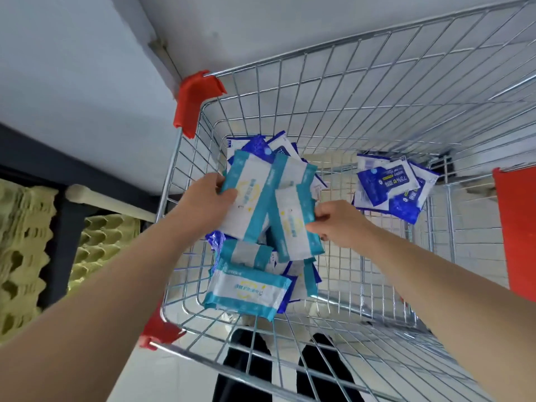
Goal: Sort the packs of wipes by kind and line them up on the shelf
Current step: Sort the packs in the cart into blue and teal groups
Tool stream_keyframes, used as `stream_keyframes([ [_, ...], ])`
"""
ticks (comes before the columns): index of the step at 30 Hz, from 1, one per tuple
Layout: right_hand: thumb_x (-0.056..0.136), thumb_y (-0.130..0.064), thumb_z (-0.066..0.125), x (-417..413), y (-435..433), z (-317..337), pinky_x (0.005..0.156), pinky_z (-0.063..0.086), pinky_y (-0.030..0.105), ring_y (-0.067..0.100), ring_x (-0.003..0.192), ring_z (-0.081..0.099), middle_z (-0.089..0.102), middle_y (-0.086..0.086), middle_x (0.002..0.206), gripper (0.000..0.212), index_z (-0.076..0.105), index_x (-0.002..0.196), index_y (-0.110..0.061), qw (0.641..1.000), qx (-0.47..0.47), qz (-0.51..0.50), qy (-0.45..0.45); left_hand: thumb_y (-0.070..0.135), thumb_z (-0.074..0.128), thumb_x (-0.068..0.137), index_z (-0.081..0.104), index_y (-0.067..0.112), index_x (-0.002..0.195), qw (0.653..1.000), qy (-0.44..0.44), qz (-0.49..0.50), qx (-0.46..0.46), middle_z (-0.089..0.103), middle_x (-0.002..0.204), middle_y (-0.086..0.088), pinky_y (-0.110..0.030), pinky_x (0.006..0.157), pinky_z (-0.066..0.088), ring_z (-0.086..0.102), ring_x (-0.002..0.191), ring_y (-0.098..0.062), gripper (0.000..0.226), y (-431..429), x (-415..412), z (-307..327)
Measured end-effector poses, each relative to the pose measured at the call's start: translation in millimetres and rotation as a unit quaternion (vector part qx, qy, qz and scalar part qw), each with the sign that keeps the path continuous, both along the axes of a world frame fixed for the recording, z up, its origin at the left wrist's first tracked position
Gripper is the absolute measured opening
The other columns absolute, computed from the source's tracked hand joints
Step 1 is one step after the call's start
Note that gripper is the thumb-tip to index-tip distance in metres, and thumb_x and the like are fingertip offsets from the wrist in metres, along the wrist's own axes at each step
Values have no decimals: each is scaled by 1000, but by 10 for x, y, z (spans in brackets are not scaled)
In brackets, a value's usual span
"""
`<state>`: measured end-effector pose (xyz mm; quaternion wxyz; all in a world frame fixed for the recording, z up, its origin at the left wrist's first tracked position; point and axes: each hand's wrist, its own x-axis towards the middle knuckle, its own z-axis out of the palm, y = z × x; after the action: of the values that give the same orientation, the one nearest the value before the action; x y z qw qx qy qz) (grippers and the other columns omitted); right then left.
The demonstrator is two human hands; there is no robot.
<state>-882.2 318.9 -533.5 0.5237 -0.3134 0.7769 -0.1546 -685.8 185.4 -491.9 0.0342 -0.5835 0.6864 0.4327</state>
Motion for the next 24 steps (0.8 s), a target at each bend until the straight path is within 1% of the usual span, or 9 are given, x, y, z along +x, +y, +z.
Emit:
stream_keyframes([
  [2,86,-11,63,59,116,-36,46,43,14,9,59,54,62,4,79,7,63,92,-6,1000,29,5,2,24,50,95,53,13,108,997,-37,-59,37,62,102,-7,-35,73,47,60,88,-25,18,123,141,98],
  [3,86,-12,64,101,157,-65,46,41,13,9,61,54,63,4,82,13,62,97,-5,1000,31,-1,-1,24,51,94,52,15,107,993,-57,-95,45,61,102,-6,-33,71,44,59,87,-24,15,193,196,117],
  [6,80,-14,72,232,192,-133,51,40,16,6,69,58,63,0,87,22,60,98,-9,999,4,-38,-12,22,55,92,47,20,114,975,-112,-185,56,58,111,-3,-33,80,46,58,96,-22,23,379,284,92],
  [9,75,-14,77,282,150,-131,58,44,20,9,75,60,63,-1,90,31,57,99,-11,998,-21,-56,-15,17,56,91,49,16,122,962,-141,-231,45,55,121,-6,-33,88,45,55,105,-23,31,460,327,8],
  [12,80,-11,73,221,169,-85,57,42,19,3,75,54,56,-8,87,32,50,102,-15,998,-26,-55,-20,16,58,92,51,14,123,956,-155,-247,10,50,124,-8,-35,93,47,52,109,-23,32,498,354,-38],
  [14,83,-10,69,126,230,-30,56,42,19,6,78,56,57,-4,92,34,47,108,-14,997,-15,-74,-29,18,61,90,50,14,123,952,-160,-258,18,44,126,-7,-36,96,47,51,109,-23,35,528,370,-49],
  [18,86,-10,65,-43,451,85,79,52,29,18,94,65,68,7,107,27,60,113,-12,994,16,-45,-95,18,72,82,49,18,114,958,-159,-233,47,46,123,-4,-30,89,48,52,103,-19,39,542,405,-59],
  [21,89,-9,61,-4,638,60,95,50,40,23,102,65,69,9,111,29,59,118,-8,982,71,-35,-172,12,77,76,46,17,111,973,-133,-175,67,53,116,-2,-30,81,49,55,100,-18,47,525,417,-36],
  [24,90,-2,58,157,719,-45,103,45,46,24,109,64,67,9,117,33,57,123,-8,952,107,-67,-279,14,78,77,52,15,109,968,-158,-177,86,59,112,-2,-33,86,53,58,100,-18,41,517,423,-3],
])
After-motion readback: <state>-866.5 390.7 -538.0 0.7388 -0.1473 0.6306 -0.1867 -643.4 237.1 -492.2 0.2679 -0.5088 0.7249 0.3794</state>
